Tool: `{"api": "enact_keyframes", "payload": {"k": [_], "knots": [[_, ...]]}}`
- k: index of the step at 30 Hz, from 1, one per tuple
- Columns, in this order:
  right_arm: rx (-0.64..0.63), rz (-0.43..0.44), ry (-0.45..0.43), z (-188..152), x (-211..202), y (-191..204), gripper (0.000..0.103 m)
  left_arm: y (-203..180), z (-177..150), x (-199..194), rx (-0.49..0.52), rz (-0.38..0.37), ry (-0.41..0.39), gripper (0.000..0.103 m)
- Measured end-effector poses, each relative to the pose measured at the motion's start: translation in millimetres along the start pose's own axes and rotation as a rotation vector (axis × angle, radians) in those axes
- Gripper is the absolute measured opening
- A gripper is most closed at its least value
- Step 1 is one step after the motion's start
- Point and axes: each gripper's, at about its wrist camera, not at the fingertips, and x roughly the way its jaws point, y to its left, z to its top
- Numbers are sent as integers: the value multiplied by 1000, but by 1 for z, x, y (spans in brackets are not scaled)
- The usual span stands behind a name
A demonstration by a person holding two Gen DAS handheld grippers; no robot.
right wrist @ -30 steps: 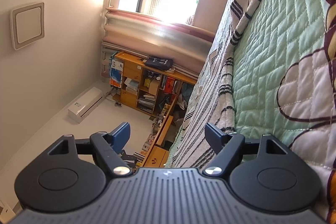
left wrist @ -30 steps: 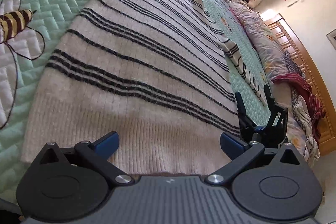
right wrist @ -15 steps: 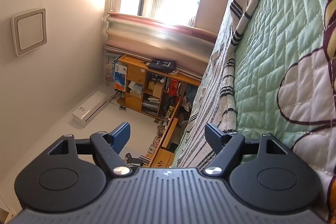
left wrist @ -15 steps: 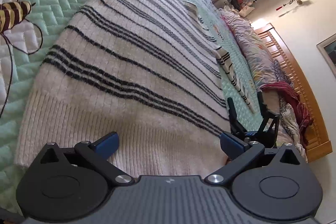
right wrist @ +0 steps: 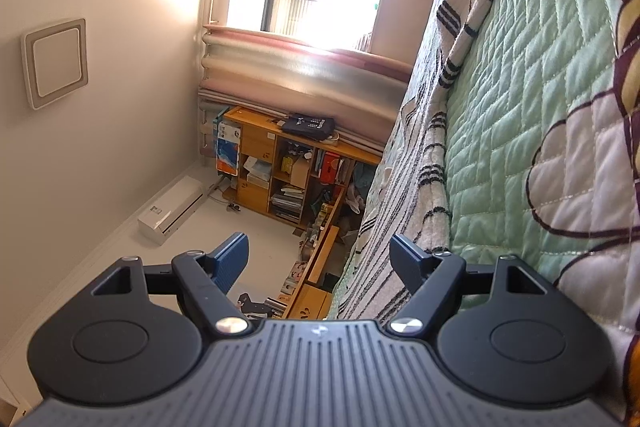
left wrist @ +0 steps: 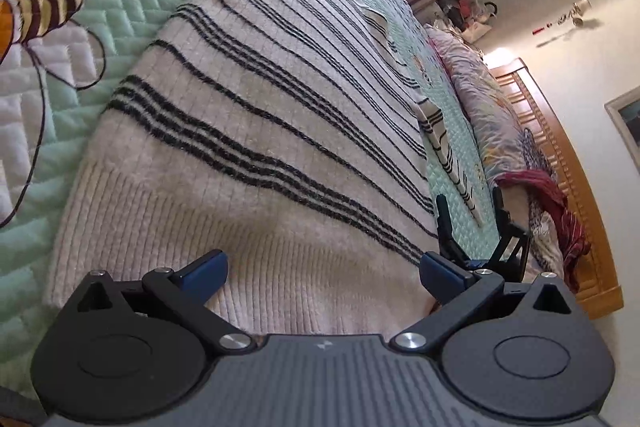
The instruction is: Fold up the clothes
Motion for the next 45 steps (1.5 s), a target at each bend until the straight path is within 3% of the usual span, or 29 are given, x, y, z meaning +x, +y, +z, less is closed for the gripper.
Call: {"api": "enact_keyframes", "payload": {"k": [7, 10, 13, 16, 19, 23, 25, 29, 35, 40, 42, 45], "knots": [[14, 15, -9, -1, 1, -2, 79, -8, 6, 8, 13, 63, 27, 102], [-7, -15, -1, -2, 3, 2, 79, -31, 19, 9, 104, 113, 16, 102], [-54, -105, 24, -4, 7, 18, 83, -53, 39, 6, 188, 91, -36, 102], [-118, -244, 76, -8, 22, 50, 102, -56, 62, 15, 204, 87, -63, 102], [-157, -310, 111, -12, 39, 85, 103, -46, 80, 33, 188, 97, -39, 102], [-329, -369, 59, -17, 49, 126, 103, -24, 84, 59, 164, 91, 11, 102], [-333, -398, 49, -19, 52, 124, 103, -13, 78, 63, 169, 69, -3, 102], [-174, -515, 54, -26, 48, 82, 103, -7, 73, 58, 207, 14, -31, 102], [-181, -458, 89, -39, 56, 99, 103, -13, 79, 35, 276, -103, -123, 102], [-304, -403, 46, -33, 95, 141, 103, -16, 82, 42, 313, -104, -85, 102], [-292, -405, 13, -26, 107, 140, 103, -5, 86, 49, 275, -67, -54, 102], [-265, -429, -30, -14, 125, 133, 102, 6, 90, 50, 227, -89, -44, 102]]}}
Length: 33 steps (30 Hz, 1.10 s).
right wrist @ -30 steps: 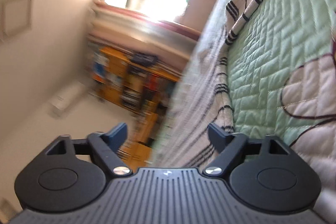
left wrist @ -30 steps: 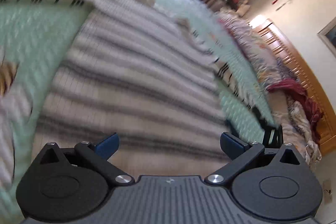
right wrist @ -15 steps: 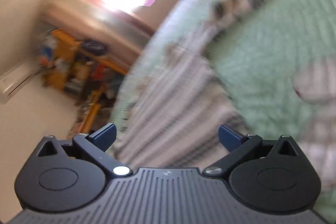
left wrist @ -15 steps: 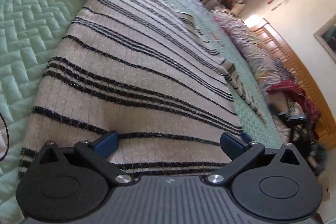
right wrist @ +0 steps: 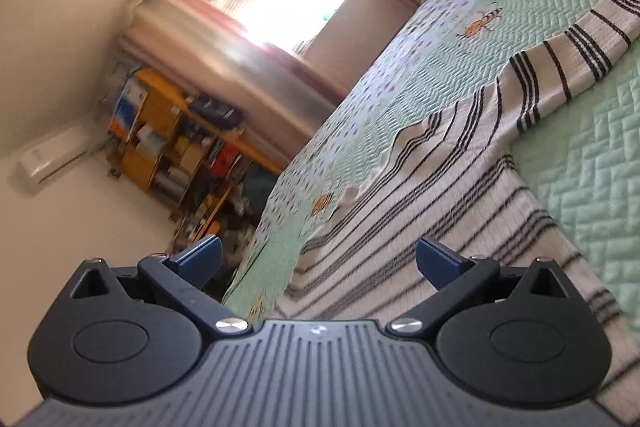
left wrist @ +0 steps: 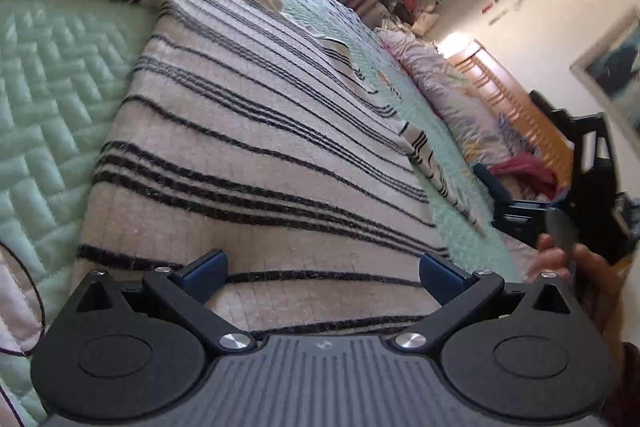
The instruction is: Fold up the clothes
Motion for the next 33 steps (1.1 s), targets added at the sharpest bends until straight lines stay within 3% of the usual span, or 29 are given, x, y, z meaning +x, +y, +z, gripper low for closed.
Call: {"api": "enact_keyframes", "payload": {"k": [4, 8, 13, 15, 17, 18, 19, 20, 21, 24, 27, 30, 32, 33], "knots": [[47, -53, -1, 15, 32, -5, 100, 0, -1, 3, 13, 5, 11, 102], [98, -54, -47, 30, 46, -14, 99, -3, -4, 5, 44, 25, 14, 102], [228, -46, -83, 49, 68, -58, 96, 0, -6, 2, 57, 31, 10, 102], [277, -38, -49, 47, 79, -82, 87, 0, -7, 3, 68, 35, 10, 102], [235, -122, 14, 39, 89, -100, 85, -1, -7, 4, 80, 41, 11, 102], [197, -184, 46, 33, 94, -108, 78, -2, -8, 4, 85, 44, 12, 102], [152, -235, 64, 28, 95, -116, 43, -2, -8, 4, 90, 45, 11, 102], [120, -257, 62, 26, 93, -118, 24, -2, -9, 4, 94, 45, 10, 102], [100, -269, 60, 24, 91, -121, 23, -2, -9, 4, 100, 45, 8, 102], [126, -259, 46, 22, 80, -115, 26, -3, -10, 5, 110, 46, 3, 102], [32, -218, 12, 17, 71, -83, 36, -4, -10, 5, 113, 45, 2, 102], [12, -132, 0, 7, 63, -56, 54, -4, -11, 4, 112, 44, 1, 102], [6, -131, 49, -5, 66, -48, 72, -4, -11, 4, 113, 44, 0, 102], [-3, -156, 86, -10, 71, -50, 73, -4, -11, 4, 112, 44, 0, 102]]}}
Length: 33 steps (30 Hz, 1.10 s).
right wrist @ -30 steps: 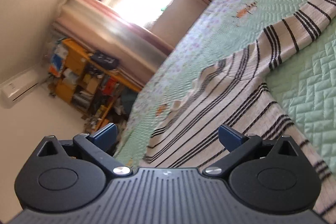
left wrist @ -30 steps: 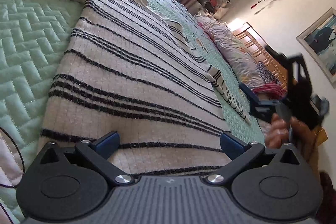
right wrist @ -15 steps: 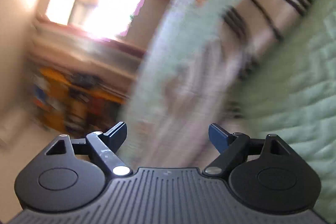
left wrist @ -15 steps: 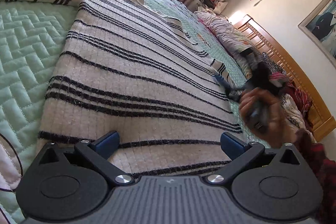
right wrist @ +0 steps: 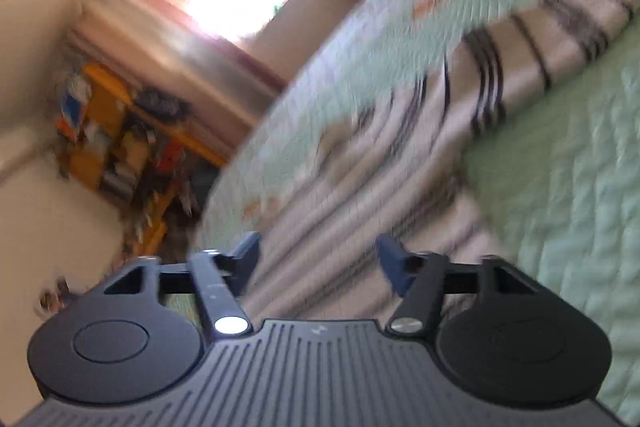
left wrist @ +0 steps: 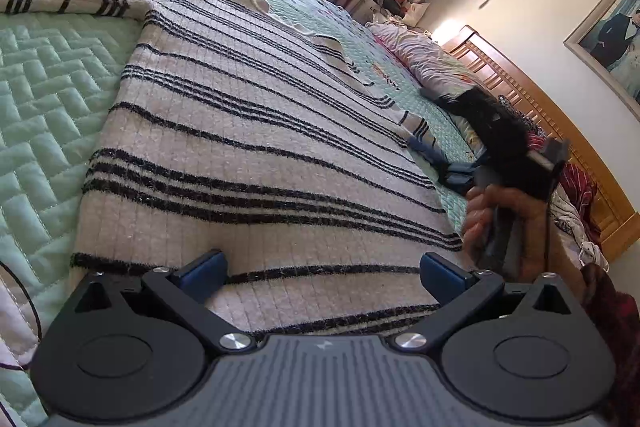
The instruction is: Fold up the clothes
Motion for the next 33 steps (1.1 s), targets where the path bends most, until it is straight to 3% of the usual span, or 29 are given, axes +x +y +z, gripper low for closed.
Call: {"api": "enact_keyframes", "payload": {"k": [1, 2, 6, 9, 13, 16, 18, 20, 22, 23, 24, 25, 26, 29, 33], "knots": [[-28, -45, 23, -6, 4, -1, 70, 0, 0, 0, -4, -3, -1, 102], [-55, -89, 46, -12, 9, -2, 59, 1, 0, -1, -10, -8, -3, 102], [-128, -136, 40, -28, -2, 23, 61, 6, 3, -8, -42, -63, -29, 102], [-164, -32, 31, -42, -19, 55, 67, 11, 8, -27, -89, -133, -109, 102], [-54, 154, 143, -70, -26, 80, 70, 22, 14, -81, -156, -181, -363, 102], [81, 282, 225, -93, -20, 97, 70, 48, 17, -119, -248, -116, -532, 102], [85, 329, 284, -110, -14, 114, 70, 71, 20, -135, -314, -50, -581, 102], [56, 337, 341, -129, -5, 126, 70, 91, 24, -146, -362, 9, -598, 102], [44, 291, 423, -157, 12, 124, 71, 106, 25, -155, -397, 50, -609, 102], [41, 249, 481, -173, 22, 120, 62, 111, 26, -157, -404, 68, -605, 102], [-4, 212, 489, -185, 23, 123, 52, 115, 27, -158, -409, 87, -596, 102], [-87, 189, 449, -191, 16, 128, 51, 119, 28, -158, -419, 100, -590, 102], [-110, 194, 462, -192, 14, 134, 58, 123, 28, -158, -435, 104, -589, 102], [-102, 202, 516, -184, 8, 151, 65, 131, 27, -158, -474, 99, -573, 102], [-126, 316, 437, -174, -16, 179, 69, 130, 27, -162, -481, 131, -590, 102]]}}
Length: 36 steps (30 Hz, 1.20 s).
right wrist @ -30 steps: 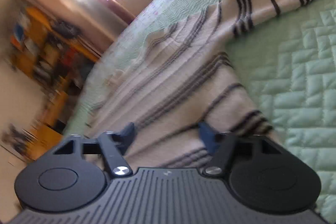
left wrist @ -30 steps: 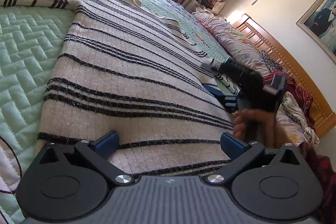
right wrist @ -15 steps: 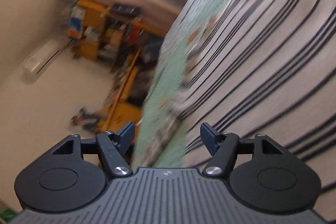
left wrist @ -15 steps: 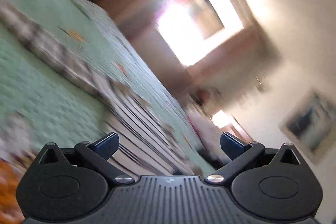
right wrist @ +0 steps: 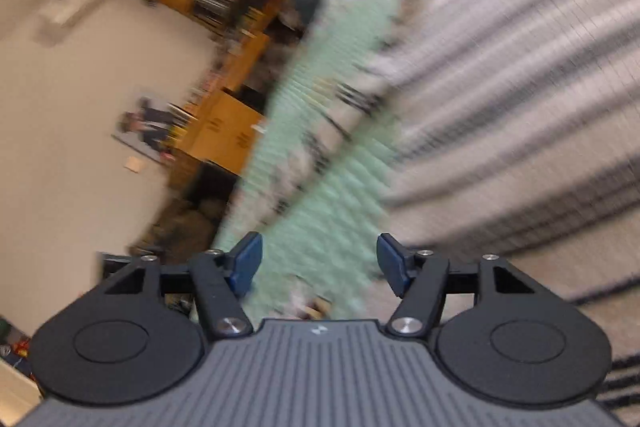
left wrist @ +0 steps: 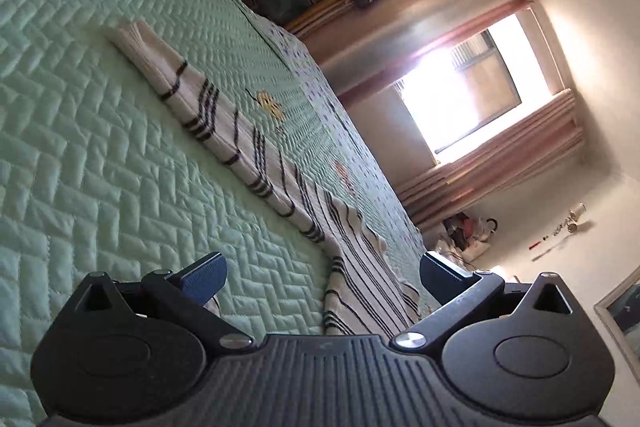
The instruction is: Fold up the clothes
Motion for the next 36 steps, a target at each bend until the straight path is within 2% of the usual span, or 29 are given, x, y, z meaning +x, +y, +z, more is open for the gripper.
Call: {"api": "enact_keyframes", "payload": {"k": [2, 3, 4, 5, 6, 9, 12, 15, 16, 18, 19, 20, 21, 23, 25, 27, 28, 29, 30, 31, 34, 36], "knots": [[41, 22, 2, 2, 9, -6, 75, 0, 1, 0, -5, 17, -10, 102], [98, -4, 55, -6, 22, -20, 75, 1, 1, 0, -7, 24, -10, 102], [150, -30, 99, -16, 33, -33, 67, 2, 0, 1, -10, 32, -10, 102], [166, -53, 99, -27, 34, -40, 50, 2, 0, 2, -12, 37, -7, 102], [147, -54, 63, -33, 30, -39, 51, 2, -1, 4, -14, 41, -3, 102], [173, -6, 83, -22, 21, -32, 59, 2, -3, 5, -8, 50, -2, 102], [129, 55, -8, 7, 14, -12, 61, 1, -4, 8, -6, 57, 6, 102], [147, 104, -64, 26, 29, -16, 71, 0, -7, 11, 5, 66, 14, 102], [172, 107, -62, 28, 37, -24, 74, 0, -8, 13, 8, 70, 17, 102], [244, 79, 46, 19, 69, -48, 74, 0, -9, 17, 10, 76, 25, 102], [266, 65, 90, 15, 82, -57, 49, 1, -10, 18, 9, 79, 30, 102], [234, 53, 93, 14, 82, -53, 43, 1, -10, 19, 7, 83, 33, 102], [202, 41, 96, 14, 81, -49, 47, 1, -11, 19, 7, 85, 33, 102], [152, 46, 68, 23, 77, -39, 63, 1, -11, 19, 10, 90, 27, 102], [109, 69, 15, 38, 71, -27, 67, 0, -13, 19, 15, 98, 24, 102], [73, 65, -41, 50, 64, -21, 77, -2, -15, 22, 21, 99, 30, 102], [100, 42, -46, 53, 66, -29, 82, -4, -16, 24, 29, 99, 33, 102], [148, 13, -10, 51, 75, -43, 81, -5, -18, 26, 36, 99, 36, 102], [180, -13, 44, 46, 87, -56, 74, -6, -19, 27, 39, 99, 41, 102], [137, -39, 51, 40, 94, -55, 59, -7, -19, 29, 41, 99, 46, 102], [48, -41, 93, 38, 96, -40, 69, -7, -20, 30, 42, 98, 47, 102], [70, 0, 75, 50, 94, -36, 70, -5, -19, 31, 41, 101, 49, 102]]}}
